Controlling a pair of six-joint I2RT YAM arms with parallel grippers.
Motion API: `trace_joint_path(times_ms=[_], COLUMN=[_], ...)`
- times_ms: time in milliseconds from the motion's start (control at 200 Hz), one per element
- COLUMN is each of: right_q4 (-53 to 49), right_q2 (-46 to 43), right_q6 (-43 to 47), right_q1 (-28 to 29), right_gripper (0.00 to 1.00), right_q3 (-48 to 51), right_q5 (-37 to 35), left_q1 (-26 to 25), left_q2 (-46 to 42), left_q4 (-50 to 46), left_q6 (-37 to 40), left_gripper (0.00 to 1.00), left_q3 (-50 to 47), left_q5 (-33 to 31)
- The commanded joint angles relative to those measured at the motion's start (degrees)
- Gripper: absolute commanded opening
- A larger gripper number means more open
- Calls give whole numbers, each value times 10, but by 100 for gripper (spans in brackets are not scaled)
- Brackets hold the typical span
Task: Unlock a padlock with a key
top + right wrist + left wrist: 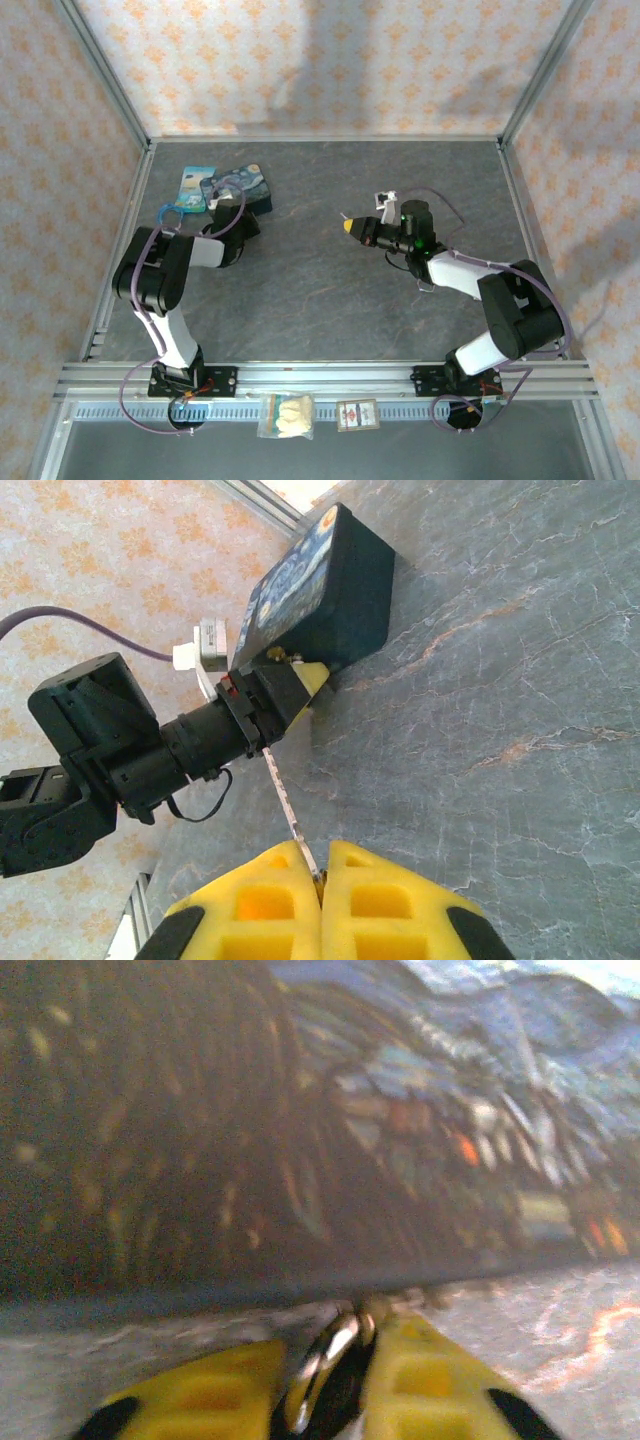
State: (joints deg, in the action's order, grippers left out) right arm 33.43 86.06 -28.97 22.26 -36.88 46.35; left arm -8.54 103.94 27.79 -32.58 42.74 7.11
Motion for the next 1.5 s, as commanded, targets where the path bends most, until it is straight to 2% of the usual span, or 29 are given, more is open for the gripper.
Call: trace_joint_path(times_ms=[0,200,475,666,866,1096,1221,1496], right_q4=[15,24,69,129,206,307,325,287], right_q2=[2,22,48,77,131,196,211,203], right_q6=[0,-10,-50,-89,-134,-187,-189,-165], right_q1=[4,7,26,55,91,98,99,97], right_gripper=[0,0,0,0,0,0,0,0], right_q3=[-9,1,11,23,18,6,-9,-17], right_q5=[-13,-10,-9,-6,1,24,27,16], left_q1=[-2,-3,-14,-38,-69,-102,-114,-126], left_q2=[10,-36,-76,-81,-72,-19,4,21], left_q4=[0,23,71,161,293,453,472,498], left_q6=[-6,-60,-135,-236,-344,-441,-449,-459], left_gripper=[9,0,0,0,0,0,0,0], left_q3=[2,-14,-21,-48,-80,-94,-90,-98], left_q5=[37,105,205,261,284,297,301,296])
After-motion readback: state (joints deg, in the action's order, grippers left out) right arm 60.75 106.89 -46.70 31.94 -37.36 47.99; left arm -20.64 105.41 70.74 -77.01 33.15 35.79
